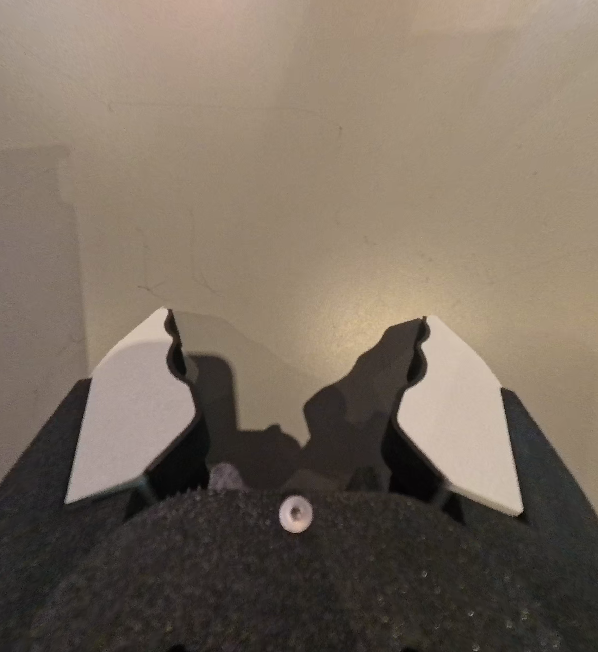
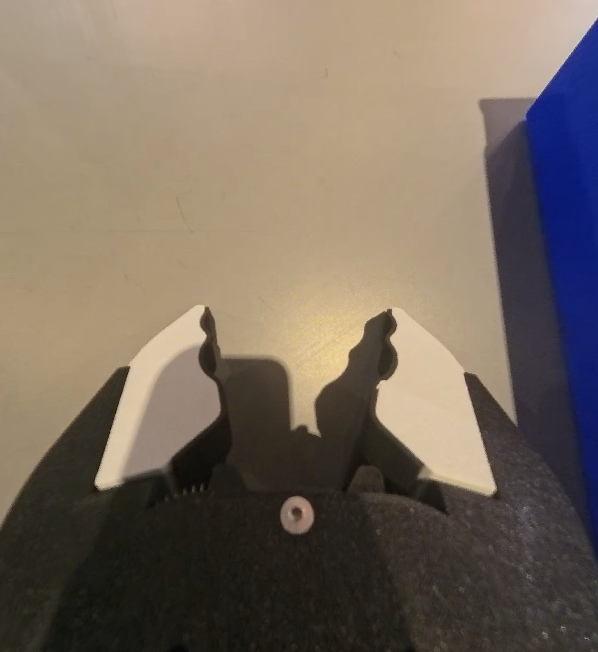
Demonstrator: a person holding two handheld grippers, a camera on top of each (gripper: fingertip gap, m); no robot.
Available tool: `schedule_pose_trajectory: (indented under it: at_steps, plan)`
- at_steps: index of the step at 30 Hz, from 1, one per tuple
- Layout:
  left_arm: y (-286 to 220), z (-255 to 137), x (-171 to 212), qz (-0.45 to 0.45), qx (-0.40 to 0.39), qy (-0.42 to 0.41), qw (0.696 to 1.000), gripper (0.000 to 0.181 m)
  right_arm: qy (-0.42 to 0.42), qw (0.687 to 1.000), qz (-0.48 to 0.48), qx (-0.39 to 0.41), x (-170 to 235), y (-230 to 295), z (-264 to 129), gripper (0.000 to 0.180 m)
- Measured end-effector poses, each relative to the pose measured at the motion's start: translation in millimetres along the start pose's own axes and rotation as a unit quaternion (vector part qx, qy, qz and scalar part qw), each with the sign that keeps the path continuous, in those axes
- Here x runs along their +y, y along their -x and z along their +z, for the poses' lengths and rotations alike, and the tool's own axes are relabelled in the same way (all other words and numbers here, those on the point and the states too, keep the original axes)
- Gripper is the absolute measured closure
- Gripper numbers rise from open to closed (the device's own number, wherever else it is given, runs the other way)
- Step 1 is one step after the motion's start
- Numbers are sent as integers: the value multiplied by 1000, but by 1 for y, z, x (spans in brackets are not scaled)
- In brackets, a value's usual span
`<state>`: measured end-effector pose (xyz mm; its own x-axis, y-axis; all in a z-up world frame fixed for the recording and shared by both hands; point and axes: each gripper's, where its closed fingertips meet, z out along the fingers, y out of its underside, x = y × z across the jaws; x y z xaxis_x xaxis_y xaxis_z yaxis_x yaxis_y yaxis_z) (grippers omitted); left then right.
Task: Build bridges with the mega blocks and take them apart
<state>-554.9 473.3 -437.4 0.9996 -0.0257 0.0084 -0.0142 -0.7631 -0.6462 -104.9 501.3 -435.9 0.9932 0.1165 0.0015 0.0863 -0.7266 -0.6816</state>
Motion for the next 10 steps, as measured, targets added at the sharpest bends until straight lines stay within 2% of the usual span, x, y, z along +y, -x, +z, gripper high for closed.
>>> schedule_pose_trajectory:
  at_steps: [1,10]
  plan:
    - [0,0,0,0,0,0,1000,56,0,1000,0,0,0,0,0,88]
    - [0,0,0,0,0,0,1000,56,0,1000,0,0,0,0,0,88]
